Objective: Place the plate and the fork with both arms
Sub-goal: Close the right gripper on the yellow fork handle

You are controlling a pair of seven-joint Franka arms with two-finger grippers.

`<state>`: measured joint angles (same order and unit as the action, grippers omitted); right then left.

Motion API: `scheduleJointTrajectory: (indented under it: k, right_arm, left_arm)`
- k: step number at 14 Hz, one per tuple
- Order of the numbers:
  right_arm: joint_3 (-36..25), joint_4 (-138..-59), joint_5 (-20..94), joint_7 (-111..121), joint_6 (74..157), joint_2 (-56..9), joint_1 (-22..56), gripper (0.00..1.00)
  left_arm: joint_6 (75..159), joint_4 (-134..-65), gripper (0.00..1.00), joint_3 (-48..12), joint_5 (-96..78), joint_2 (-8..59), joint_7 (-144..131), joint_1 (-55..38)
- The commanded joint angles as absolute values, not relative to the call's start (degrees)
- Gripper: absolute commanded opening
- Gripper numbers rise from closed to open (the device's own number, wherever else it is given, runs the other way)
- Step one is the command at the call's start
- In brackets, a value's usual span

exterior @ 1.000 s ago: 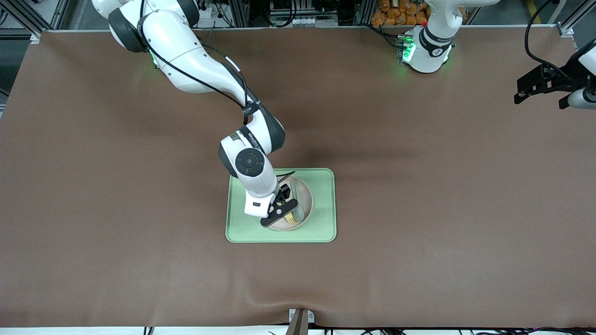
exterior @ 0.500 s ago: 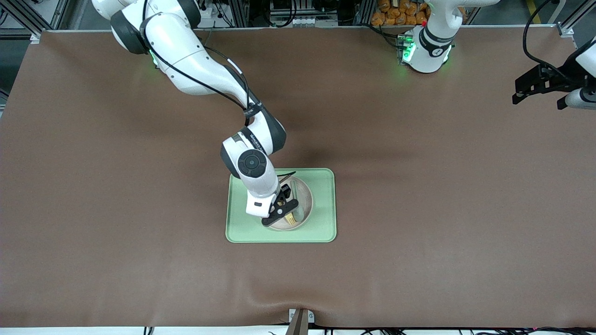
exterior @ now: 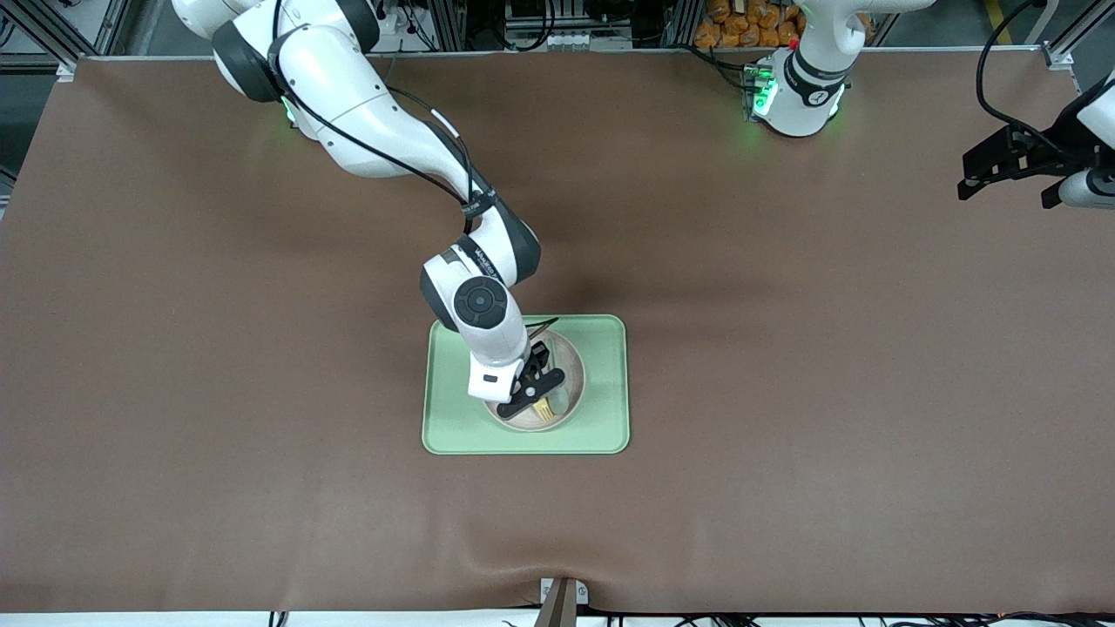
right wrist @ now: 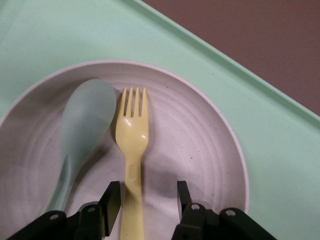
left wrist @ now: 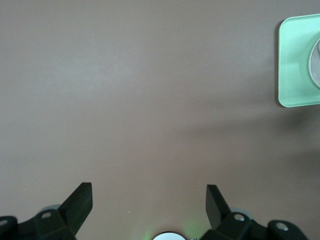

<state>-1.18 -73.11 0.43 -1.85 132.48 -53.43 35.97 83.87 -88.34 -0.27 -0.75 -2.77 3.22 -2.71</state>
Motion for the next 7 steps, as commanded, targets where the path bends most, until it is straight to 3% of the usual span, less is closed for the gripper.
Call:
scheduleJointTrajectory:
  k: [1, 3, 5, 7]
  right_arm:
    - [-1.4, -72.6, -1.1, -3.4, 133.4, -54.4, 36.4, 0.53]
    - [-1.5, -72.6, -1.2, -3.4, 133.5, -54.6, 36.5, 0.53]
    - [-1.5, -72.5, -1.3, -3.3, 133.5, -54.8, 36.4, 0.38]
    - [-1.4, -72.4, -1.2, -3.3, 133.4, -54.7, 36.3, 0.33]
  left_arm:
    - [84.4, -87.5, 1.0, -0.7, -0.4, -2.4, 1.9, -2.7]
    - [84.6, -87.6, 1.0, -0.8, -0.4, -2.3, 1.8, -2.9]
    - [84.6, -87.6, 1.0, -0.8, -0.4, -2.3, 1.9, -2.9]
    - [84.6, -87.6, 1.0, -0.8, -0.4, -2.0, 1.9, -2.8]
